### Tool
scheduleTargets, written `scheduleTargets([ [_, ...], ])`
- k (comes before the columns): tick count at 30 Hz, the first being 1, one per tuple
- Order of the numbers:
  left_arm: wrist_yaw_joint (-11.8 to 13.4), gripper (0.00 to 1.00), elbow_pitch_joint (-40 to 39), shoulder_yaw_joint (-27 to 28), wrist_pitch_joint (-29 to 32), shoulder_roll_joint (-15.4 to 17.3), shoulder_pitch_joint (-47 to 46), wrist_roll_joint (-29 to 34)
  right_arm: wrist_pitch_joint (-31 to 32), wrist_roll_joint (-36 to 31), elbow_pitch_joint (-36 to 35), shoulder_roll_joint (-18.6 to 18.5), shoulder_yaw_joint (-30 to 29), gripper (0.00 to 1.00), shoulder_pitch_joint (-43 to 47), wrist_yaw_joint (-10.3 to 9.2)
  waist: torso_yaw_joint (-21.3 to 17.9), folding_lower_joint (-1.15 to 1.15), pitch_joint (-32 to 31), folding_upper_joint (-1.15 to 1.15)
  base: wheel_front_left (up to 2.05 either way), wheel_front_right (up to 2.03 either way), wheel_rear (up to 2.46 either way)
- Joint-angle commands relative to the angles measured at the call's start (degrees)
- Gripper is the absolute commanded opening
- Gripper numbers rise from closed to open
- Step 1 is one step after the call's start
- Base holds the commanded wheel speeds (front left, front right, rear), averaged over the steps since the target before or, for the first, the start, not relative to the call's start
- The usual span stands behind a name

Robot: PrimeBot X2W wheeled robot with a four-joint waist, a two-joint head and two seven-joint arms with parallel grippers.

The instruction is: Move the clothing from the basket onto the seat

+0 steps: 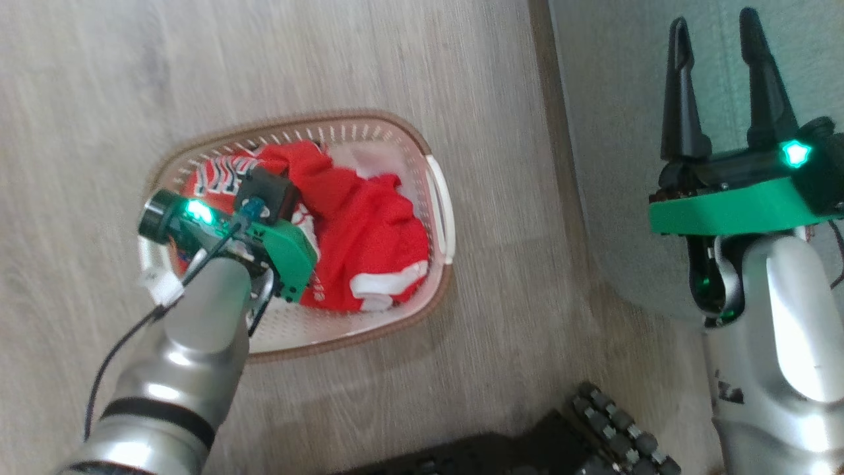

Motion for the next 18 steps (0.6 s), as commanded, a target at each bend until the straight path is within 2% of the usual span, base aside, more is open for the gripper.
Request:
scheduleTargets([
  [1,-0.37,0.00,-2.66,1.35,-0.55,0.56,2.10,-1.10,-0.54,-0.74,-0.82,-0.46,0.46,1.00,2.32,0.42,1.90,0.00,-4.15,0.00,0.00,0.00,0.00],
  [12,-1.96,0.00,-11.14,2.54,-0.55,-0.71,7.94,-6.43,-0.54,-3.37,4.90,-0.46,-1.34,1.00,8.42,0.42,6.58,0.00,-19.08,0.00,0.00,0.00,0.00],
  [18,-2.74,0.00,-14.19,1.74,-0.55,-1.24,9.46,-8.28,-0.54,-4.35,7.67,-0.46,-2.21,1.00,14.24,0.42,9.20,0.00,-29.36,0.00,0.00,0.00,0.00],
])
